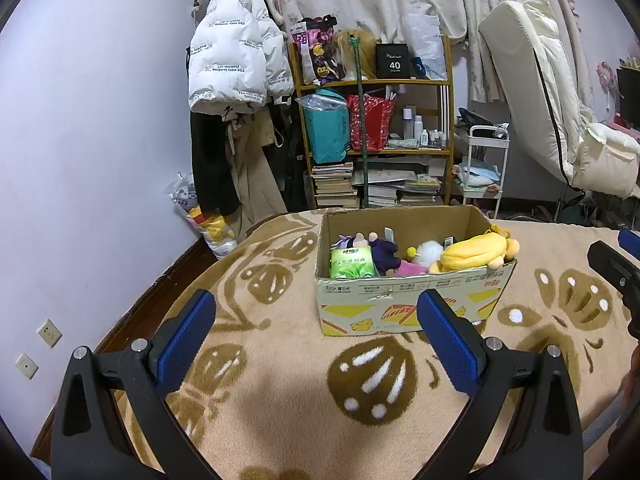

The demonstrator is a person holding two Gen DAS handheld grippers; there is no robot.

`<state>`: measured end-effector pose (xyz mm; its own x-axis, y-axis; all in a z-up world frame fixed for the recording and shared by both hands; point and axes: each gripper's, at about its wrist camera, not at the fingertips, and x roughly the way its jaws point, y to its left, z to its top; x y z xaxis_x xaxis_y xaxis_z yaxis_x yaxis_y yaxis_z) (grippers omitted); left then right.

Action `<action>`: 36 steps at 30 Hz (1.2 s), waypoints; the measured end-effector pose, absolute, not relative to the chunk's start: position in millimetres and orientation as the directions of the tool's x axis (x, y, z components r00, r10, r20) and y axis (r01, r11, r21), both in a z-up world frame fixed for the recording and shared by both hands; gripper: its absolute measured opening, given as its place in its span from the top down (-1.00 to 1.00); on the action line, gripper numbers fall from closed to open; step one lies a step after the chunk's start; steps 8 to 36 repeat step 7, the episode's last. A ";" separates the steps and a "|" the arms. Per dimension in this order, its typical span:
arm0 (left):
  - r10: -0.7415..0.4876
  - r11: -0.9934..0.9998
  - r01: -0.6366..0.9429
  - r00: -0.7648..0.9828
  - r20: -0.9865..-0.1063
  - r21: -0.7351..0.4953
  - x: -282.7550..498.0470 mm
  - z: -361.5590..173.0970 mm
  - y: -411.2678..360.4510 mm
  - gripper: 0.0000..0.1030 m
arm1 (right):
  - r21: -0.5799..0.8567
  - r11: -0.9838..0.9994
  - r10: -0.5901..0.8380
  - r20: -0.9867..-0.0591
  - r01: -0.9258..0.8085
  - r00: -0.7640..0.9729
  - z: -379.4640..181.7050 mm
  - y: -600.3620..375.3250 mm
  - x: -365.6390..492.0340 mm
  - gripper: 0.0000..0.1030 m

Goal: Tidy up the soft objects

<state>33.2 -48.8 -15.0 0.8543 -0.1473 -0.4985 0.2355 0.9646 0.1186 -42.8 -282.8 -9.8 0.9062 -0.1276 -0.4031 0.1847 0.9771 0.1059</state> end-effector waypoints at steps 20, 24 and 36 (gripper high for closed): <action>-0.150 0.964 0.239 0.852 -0.502 0.116 33.5 -15.2 -49.2 -0.94 | 0.105 0.977 -0.128 -0.403 0.185 0.906 -10.0 -283.9 -43.1 -1.00; -0.150 0.964 0.239 0.852 -0.502 0.116 33.5 -15.2 -49.2 -0.94 | 0.105 0.977 -0.128 -0.403 0.185 0.906 -10.0 -283.9 -43.1 -1.00; -0.150 0.964 0.239 0.852 -0.502 0.116 33.5 -15.2 -49.2 -0.94 | 0.105 0.977 -0.128 -0.403 0.185 0.906 -10.0 -283.9 -43.1 -1.00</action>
